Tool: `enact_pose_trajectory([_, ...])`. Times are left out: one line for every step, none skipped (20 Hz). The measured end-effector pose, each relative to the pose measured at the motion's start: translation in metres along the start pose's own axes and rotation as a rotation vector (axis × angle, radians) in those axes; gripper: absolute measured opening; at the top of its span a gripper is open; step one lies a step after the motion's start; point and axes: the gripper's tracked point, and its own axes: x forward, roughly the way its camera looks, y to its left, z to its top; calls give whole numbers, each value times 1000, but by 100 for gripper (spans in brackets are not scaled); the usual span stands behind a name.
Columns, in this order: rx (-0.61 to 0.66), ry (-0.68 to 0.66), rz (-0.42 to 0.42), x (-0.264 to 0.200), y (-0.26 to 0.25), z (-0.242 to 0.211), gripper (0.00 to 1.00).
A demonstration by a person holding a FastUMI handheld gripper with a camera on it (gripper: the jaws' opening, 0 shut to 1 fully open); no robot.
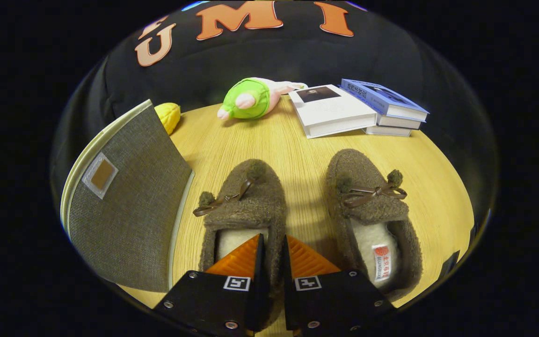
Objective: Open the storage box then place both shoes into the box .Put the left shoe in first, then the right shoe, with the right side of both shoes facing outward in a uniform manner.
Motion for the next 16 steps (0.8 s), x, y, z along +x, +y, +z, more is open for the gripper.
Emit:
enact_pose_trajectory([-1, -13, 4, 0, 2, 1, 20])
enact_pose_trajectory([-18, -32, 4, 2, 2, 2, 16])
enact_pose_trajectory([-22, -52, -8, 0, 2, 4, 10])
enact_pose_trajectory([-17, -65, -23, 0, 1, 5, 3])
enact_pose_trajectory([5, -62, -30, -1, 1, 4, 1])
enact_pose_trajectory([38, -59, -25, -2, 2, 6, 0])
enact_pose_trajectory([83, -59, -8, -5, 4, 9, 0])
enact_pose_trajectory([127, -65, 10, -8, 6, 14, 0])
enact_pose_trajectory([158, -65, 17, -13, 6, 18, 0])
enact_pose_trajectory([177, -77, 26, -19, 6, 24, 0])
enact_pose_trajectory([185, -89, 28, -24, 6, 30, 0])
enact_pose_trajectory([193, -100, 34, -30, 6, 35, 0])
enact_pose_trajectory([205, -109, 41, -38, 7, 42, 0])
enact_pose_trajectory([220, -119, 49, -45, 9, 48, 0])
enact_pose_trajectory([232, -129, 59, -54, 11, 56, 0])
enact_pose_trajectory([240, -146, 67, -63, 14, 67, 0])
